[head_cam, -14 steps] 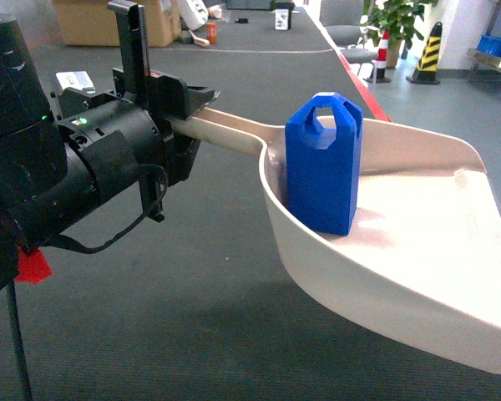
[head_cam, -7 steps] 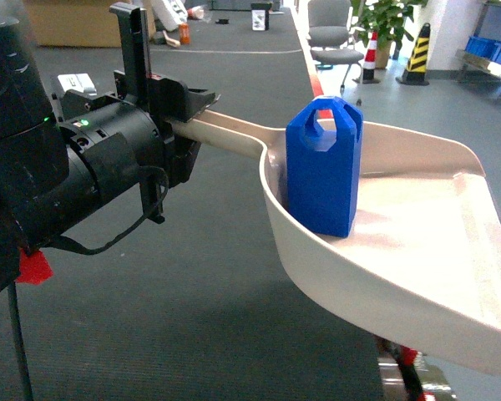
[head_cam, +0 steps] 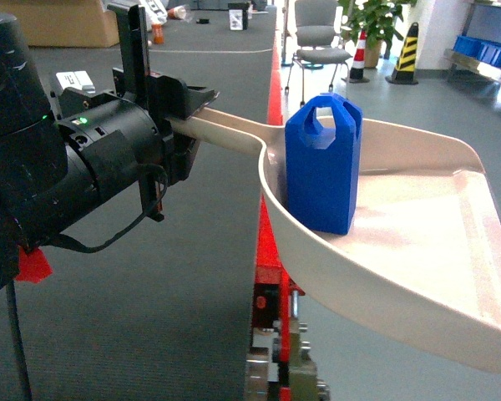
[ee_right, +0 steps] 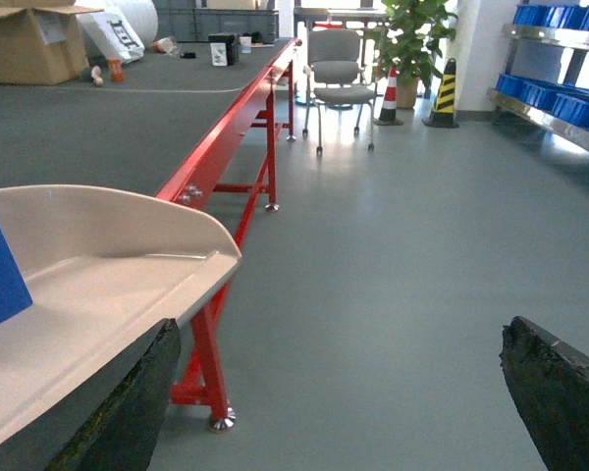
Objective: Place part in tray to right shelf
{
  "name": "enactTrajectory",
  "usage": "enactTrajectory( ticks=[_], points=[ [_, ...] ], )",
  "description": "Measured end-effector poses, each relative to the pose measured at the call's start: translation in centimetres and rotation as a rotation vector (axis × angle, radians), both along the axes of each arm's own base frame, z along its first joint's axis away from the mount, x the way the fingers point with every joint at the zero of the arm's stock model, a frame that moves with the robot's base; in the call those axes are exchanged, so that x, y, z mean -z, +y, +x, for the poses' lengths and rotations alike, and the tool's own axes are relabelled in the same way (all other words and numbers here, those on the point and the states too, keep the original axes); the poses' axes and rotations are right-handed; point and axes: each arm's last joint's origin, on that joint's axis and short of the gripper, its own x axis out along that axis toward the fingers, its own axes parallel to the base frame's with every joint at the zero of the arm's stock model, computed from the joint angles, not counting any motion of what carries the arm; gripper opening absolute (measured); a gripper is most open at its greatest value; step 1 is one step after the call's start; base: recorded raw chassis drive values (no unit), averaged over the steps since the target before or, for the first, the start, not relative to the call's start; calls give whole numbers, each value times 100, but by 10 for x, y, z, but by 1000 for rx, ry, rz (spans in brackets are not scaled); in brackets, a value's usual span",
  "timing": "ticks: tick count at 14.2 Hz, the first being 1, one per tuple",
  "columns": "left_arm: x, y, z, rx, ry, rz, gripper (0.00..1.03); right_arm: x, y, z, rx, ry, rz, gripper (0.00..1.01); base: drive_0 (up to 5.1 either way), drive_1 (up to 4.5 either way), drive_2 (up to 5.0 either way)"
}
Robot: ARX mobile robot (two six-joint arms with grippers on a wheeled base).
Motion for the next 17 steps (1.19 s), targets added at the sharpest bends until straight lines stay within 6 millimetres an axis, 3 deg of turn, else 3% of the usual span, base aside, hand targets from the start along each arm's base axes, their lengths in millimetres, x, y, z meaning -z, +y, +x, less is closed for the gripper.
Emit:
enactTrajectory(
  ticks=[17],
  points=[
    [0, 0, 0, -3, 0, -1, 13, 0, 0, 0, 0, 0, 0, 98, 499, -246, -246]
  ],
)
